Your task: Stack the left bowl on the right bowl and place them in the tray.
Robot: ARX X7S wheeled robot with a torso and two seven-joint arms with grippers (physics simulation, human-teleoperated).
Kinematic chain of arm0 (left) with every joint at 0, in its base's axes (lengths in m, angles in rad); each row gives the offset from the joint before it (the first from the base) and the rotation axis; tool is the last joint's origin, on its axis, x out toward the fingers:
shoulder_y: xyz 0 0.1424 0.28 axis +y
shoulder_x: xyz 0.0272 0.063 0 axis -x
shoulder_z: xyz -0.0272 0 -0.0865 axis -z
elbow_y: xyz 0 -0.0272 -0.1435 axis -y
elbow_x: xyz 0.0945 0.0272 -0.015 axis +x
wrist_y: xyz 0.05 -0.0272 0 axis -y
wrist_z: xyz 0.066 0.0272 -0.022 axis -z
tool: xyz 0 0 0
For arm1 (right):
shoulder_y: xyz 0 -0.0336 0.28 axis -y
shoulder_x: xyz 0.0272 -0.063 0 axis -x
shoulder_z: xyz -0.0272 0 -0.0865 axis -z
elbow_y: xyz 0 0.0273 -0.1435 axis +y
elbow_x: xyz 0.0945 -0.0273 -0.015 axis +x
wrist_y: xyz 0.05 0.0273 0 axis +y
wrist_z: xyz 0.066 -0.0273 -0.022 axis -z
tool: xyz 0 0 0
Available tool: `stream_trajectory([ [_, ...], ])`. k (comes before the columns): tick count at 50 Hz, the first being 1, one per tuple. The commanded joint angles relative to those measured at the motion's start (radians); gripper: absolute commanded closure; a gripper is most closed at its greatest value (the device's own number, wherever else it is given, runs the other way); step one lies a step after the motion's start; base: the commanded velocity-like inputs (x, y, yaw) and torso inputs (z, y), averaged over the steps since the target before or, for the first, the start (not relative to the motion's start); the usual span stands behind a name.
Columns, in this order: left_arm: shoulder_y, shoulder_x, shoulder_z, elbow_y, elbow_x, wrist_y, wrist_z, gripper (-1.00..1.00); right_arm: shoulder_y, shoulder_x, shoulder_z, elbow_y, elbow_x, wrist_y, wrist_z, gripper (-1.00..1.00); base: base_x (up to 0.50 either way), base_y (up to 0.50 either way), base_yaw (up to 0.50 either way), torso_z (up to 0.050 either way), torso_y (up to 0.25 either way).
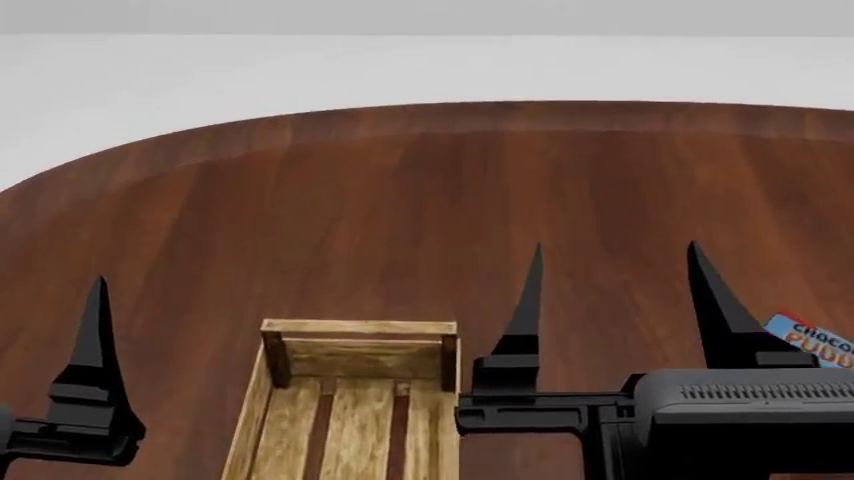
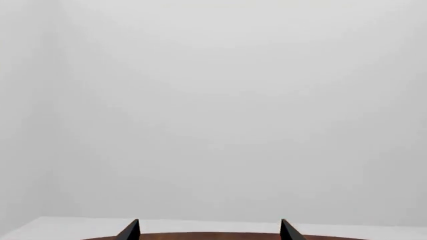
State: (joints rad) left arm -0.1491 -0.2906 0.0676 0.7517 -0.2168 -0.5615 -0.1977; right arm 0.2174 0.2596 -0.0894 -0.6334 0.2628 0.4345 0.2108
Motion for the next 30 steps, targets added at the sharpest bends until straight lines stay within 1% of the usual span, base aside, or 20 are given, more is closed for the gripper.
stream_trajectory([
  [1, 0.007, -0.005, -0.001, -0.005, 0.001, 0.011, -0.008, -1.0, 0.003, 0.005, -0.004, -0.002, 0.007, 0.01, 0.007, -1.0, 0.5, 0.0, 0.0, 0.0, 0.0],
  [5, 0.008, -0.008, 0.003, -0.006, 0.003, 0.008, -0.011, -1.0, 0.005, 0.006, -0.006, 0.001, 0.008, 0.013, 0.009, -1.0, 0.5, 0.0, 0.0, 0.0, 0.0],
  [10, 0.021, -0.015, 0.007, 0.002, 0.008, 0.018, -0.011, -1.0, 0.007, 0.005, -0.001, -0.003, 0.018, 0.023, 0.016, -1.0, -0.01, 0.0, 0.0, 0.0, 0.002],
  [12, 0.015, -0.017, 0.012, 0.002, 0.01, 0.0, -0.016, -1.0, 0.007, 0.006, -0.002, -0.002, 0.018, 0.023, 0.018, -1.0, 0.0, 0.0, 0.0, 0.0, 0.0],
  [17, 0.01, -0.024, 0.032, -0.009, 0.034, 0.011, -0.021, -1.0, 0.007, 0.008, -0.002, -0.004, 0.021, 0.025, 0.02, -1.0, 0.0, 0.0, 0.0, 0.0, -0.24],
  [30, 0.007, -0.034, 0.045, -0.007, 0.037, 0.005, -0.024, -1.0, 0.007, 0.012, 0.003, -0.002, 0.032, 0.029, 0.028, -1.0, 0.0, 0.0, 0.0, 0.0, -0.25],
])
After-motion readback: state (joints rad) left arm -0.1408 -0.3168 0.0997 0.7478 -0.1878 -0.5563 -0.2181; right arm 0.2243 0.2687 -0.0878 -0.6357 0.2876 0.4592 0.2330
